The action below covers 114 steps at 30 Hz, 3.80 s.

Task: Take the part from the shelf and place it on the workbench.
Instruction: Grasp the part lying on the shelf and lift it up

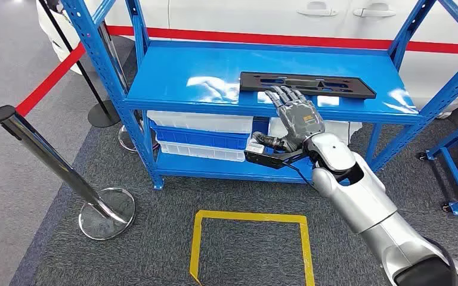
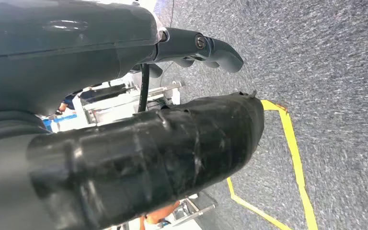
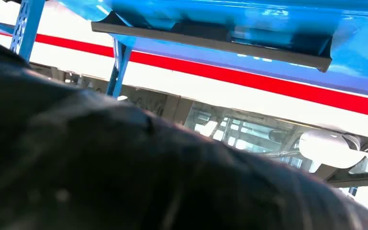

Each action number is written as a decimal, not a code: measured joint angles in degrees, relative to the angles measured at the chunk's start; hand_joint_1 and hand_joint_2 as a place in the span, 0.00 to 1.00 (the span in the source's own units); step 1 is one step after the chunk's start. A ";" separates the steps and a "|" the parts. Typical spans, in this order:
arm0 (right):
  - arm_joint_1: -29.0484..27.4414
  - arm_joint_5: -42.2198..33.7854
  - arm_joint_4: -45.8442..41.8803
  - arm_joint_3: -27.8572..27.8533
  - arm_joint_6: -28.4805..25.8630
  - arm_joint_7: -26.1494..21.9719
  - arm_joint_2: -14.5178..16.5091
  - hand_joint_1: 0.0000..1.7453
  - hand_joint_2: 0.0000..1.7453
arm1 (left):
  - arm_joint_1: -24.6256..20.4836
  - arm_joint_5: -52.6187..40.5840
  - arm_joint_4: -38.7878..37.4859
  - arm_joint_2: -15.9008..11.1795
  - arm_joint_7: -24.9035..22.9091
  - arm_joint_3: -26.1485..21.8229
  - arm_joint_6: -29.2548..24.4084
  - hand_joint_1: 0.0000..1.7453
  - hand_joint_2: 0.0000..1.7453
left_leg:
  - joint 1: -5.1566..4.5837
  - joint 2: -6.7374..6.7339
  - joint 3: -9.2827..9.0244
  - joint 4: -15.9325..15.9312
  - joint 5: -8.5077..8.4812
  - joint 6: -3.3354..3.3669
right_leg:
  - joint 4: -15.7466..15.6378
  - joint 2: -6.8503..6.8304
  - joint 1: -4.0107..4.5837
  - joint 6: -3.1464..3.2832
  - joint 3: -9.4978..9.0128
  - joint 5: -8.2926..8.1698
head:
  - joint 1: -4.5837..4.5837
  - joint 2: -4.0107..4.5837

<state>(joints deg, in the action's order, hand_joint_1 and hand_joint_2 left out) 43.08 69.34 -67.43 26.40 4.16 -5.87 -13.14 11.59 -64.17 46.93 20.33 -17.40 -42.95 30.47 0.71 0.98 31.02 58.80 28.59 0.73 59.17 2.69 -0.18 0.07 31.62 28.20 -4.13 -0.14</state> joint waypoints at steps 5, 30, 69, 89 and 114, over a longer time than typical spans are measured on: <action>0.05 0.10 0.34 0.00 0.20 -0.16 0.80 0.00 0.00 | 0.23 0.71 0.22 0.00 -0.19 0.56 0.00 0.00 0.00 | 0.00 0.00 0.00 0.00 0.00 0.00 | 0.00 0.00 0.00 0.00 0.00 0.00 | 0.00 0.01; 1.11 1.04 2.68 0.00 0.80 -0.62 2.35 0.00 1.00 | 0.92 2.35 0.93 0.09 -0.48 2.26 -0.05 0.00 0.00 | 0.00 0.00 0.00 0.00 0.00 0.00 | 0.01 0.00 0.00 0.00 0.00 0.00 | 0.00 0.00; 1.86 1.19 3.57 0.00 1.06 -0.45 4.14 0.00 1.00 | 1.14 3.17 0.99 0.42 -0.51 3.27 -0.27 0.00 0.00 | 0.96 -1.55 0.19 -0.03 0.08 -1.14 | 1.04 -2.66 -1.15 -1.40 3.21 -2.14 | 0.29 0.00; 2.11 1.19 3.60 0.00 1.06 -0.42 4.52 0.00 1.00 | 1.28 3.04 1.14 0.44 -0.52 3.45 -0.28 0.00 0.00 | 0.65 -1.38 2.53 0.02 -2.23 1.28 | 10.47 -2.33 -0.61 -1.76 7.22 3.63 | 0.37 0.00; 2.32 1.19 3.98 0.00 1.08 -0.46 4.67 0.00 1.00 | 1.35 3.04 1.29 0.39 -0.54 3.61 -0.31 0.00 0.00 | 0.18 -1.01 3.01 0.90 -1.95 -0.12 | 0.52 -2.46 -0.19 -0.37 2.54 -2.16 | 0.32 0.00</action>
<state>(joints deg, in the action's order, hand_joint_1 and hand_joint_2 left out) 45.40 70.53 -63.45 26.40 5.25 -6.33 -8.46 12.93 -61.13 48.22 20.72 -17.93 -39.34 30.16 0.89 -0.03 34.03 59.70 26.64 0.61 59.69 0.24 -0.37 -0.30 34.16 26.04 -3.81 -0.14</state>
